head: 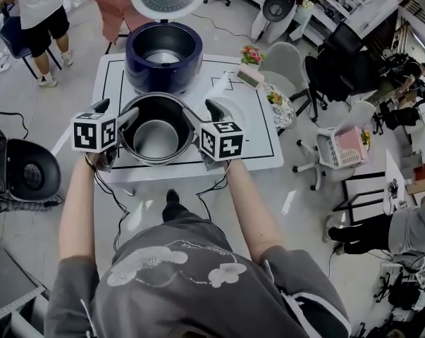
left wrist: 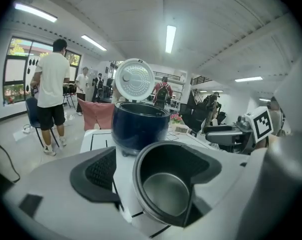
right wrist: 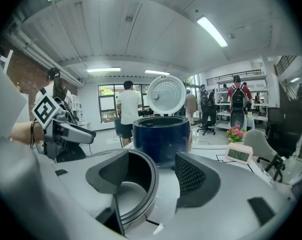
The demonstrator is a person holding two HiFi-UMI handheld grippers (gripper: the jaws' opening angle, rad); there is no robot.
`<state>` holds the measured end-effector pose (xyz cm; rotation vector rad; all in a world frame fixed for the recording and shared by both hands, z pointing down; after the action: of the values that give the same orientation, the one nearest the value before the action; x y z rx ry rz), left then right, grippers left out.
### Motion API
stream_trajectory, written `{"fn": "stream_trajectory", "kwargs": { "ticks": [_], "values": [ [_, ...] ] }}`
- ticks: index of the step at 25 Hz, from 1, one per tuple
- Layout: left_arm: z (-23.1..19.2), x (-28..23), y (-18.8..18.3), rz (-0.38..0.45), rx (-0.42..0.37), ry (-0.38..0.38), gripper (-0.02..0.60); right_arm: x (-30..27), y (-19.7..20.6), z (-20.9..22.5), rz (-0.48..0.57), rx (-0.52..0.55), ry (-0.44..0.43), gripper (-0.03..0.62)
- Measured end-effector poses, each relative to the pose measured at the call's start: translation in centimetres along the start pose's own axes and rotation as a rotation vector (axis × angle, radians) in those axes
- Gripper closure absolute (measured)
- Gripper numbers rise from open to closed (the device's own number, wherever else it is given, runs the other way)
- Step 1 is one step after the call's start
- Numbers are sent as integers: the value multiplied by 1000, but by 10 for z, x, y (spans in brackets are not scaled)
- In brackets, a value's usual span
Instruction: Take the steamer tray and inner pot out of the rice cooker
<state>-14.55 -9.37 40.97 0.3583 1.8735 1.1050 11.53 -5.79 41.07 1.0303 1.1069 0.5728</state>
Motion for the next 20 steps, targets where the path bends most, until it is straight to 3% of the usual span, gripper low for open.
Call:
{"fn": "stream_trajectory", "kwargs": {
  "ticks": [11, 16, 17, 19, 20],
  "values": [
    [31, 79, 42, 115, -128, -78, 184, 58, 1, -45, 222, -18, 84, 308],
    [43, 98, 61, 147, -170, -112, 198, 79, 17, -60, 250, -6, 134, 539],
    [46, 101, 65, 152, -176, -116, 228, 82, 20, -62, 249, 6, 141, 548],
    [49, 106, 73, 163, -190, -143, 385, 85, 25, -66, 239, 28, 151, 564],
    [49, 109, 77, 167, -197, -170, 419, 87, 27, -68, 234, 32, 153, 566]
  ]
}}
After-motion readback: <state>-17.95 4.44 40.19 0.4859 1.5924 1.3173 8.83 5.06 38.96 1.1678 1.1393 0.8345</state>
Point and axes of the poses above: the fingertips, and each gripper's own axes: x backward along the fingers, z to its right, y out of its underside, the point moved 7 cm from there along x, backward along the fingers, and after that the axes turned 6 degrees about -z, right-handed, at the moved point
